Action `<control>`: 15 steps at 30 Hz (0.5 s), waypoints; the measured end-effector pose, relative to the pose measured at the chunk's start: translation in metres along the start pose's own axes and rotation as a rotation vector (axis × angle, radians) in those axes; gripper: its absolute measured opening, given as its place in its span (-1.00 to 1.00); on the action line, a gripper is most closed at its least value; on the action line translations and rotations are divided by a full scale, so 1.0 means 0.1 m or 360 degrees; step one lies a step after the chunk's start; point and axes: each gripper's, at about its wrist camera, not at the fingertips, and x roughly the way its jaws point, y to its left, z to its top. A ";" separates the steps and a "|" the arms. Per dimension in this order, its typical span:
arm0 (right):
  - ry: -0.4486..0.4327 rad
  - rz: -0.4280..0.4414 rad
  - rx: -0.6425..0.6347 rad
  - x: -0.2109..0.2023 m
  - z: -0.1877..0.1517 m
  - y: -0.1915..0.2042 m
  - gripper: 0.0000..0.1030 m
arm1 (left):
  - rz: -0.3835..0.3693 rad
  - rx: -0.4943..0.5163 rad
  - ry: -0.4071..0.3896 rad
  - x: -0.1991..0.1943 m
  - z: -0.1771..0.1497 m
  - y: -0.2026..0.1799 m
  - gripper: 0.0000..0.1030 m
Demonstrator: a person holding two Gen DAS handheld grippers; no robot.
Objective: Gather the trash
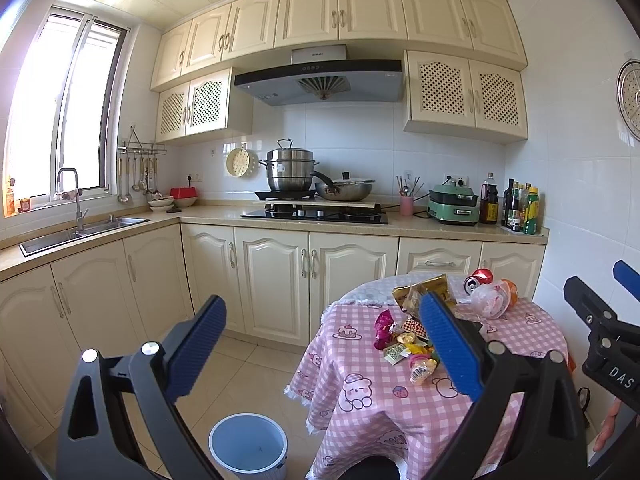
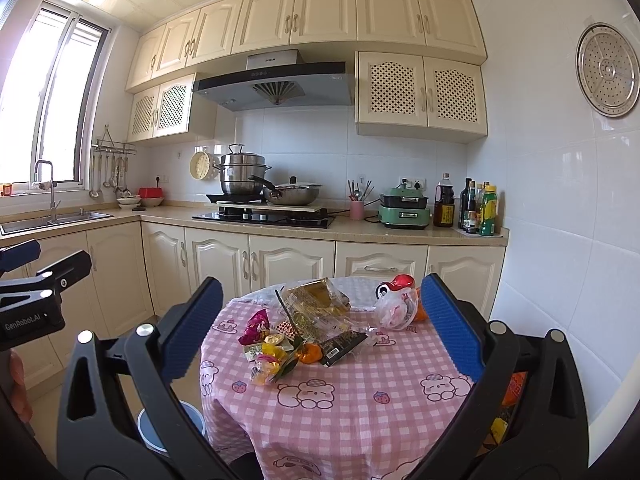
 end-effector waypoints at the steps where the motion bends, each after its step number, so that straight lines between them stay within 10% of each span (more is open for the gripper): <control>1: -0.0001 -0.0001 0.0000 0.00 0.00 0.00 0.89 | 0.0001 0.0000 0.0001 0.00 0.00 0.00 0.85; 15: 0.0013 0.0000 0.0003 0.02 0.00 0.00 0.89 | -0.0001 0.0000 0.0004 0.00 -0.01 0.00 0.85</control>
